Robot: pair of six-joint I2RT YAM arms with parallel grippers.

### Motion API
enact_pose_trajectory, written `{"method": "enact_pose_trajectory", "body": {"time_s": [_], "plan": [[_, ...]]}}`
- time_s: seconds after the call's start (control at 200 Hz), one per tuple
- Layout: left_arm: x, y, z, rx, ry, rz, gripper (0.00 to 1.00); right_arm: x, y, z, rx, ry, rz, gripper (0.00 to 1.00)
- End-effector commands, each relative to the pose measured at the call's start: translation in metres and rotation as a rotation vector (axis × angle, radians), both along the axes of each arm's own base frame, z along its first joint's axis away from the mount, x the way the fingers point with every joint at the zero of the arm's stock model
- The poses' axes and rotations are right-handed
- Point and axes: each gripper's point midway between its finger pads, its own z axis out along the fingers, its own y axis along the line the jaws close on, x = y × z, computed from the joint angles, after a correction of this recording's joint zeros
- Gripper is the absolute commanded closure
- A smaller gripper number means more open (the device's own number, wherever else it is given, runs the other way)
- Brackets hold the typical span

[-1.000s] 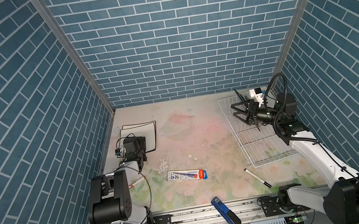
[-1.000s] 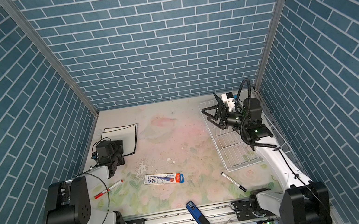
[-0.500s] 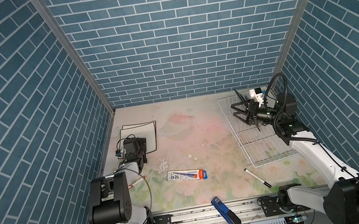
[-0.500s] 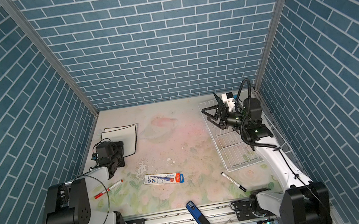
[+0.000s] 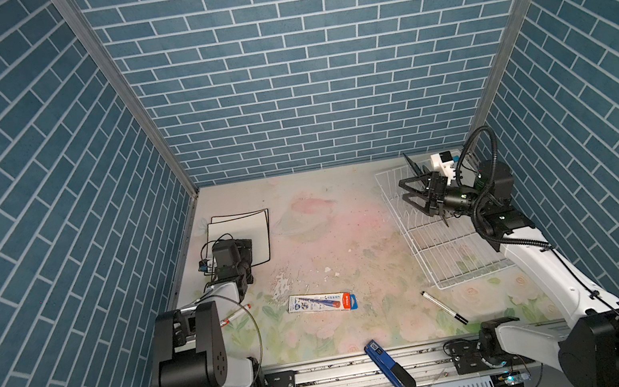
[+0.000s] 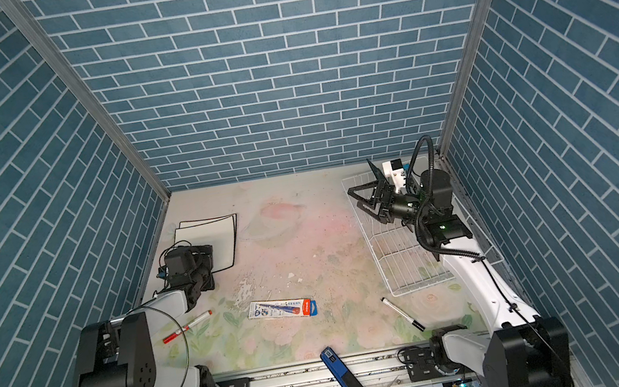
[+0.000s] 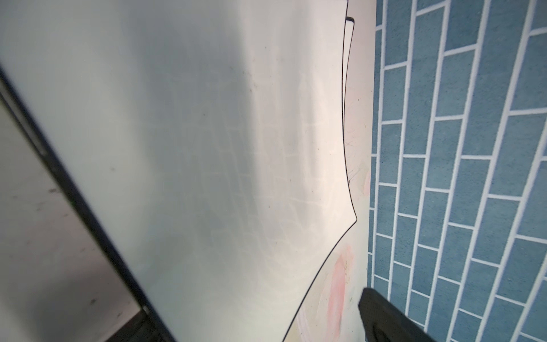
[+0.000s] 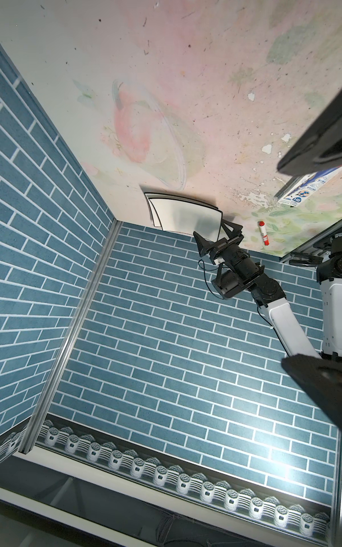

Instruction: Unload the plates from the dish rack

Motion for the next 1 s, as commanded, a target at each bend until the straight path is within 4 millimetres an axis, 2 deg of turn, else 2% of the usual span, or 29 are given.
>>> {"method": "enact_pose_trajectory", "body": {"time_s": [0.0, 0.455, 0.71, 0.78, 0.8, 0.995], "plan": [[-0.003, 0.008, 0.005, 0.039, 0.016, 0.011, 0.0, -0.008, 0.0, -0.003, -0.02, -0.048, 0.014, 0.05], [-0.019, 0.025, 0.01, 0.149, 0.155, 0.029, 0.0, -0.005, 0.0, -0.007, -0.021, -0.042, 0.007, 0.05], [-0.017, 0.033, 0.012, 0.175, 0.188, 0.022, 0.0, -0.005, 0.0, -0.005, -0.018, -0.046, 0.008, 0.05], [-0.02, 0.033, 0.004, 0.18, 0.222, 0.01, 0.0, -0.006, 0.0, -0.005, -0.018, -0.045, 0.009, 0.05], [-0.013, 0.034, 0.012, 0.183, 0.206, 0.006, 0.0, -0.006, 0.0, -0.004, -0.018, -0.047, 0.011, 0.05], [-0.003, 0.035, 0.007, 0.182, 0.222, -0.017, 0.0, -0.005, 0.0, -0.006, -0.021, -0.042, 0.005, 0.05]]}}
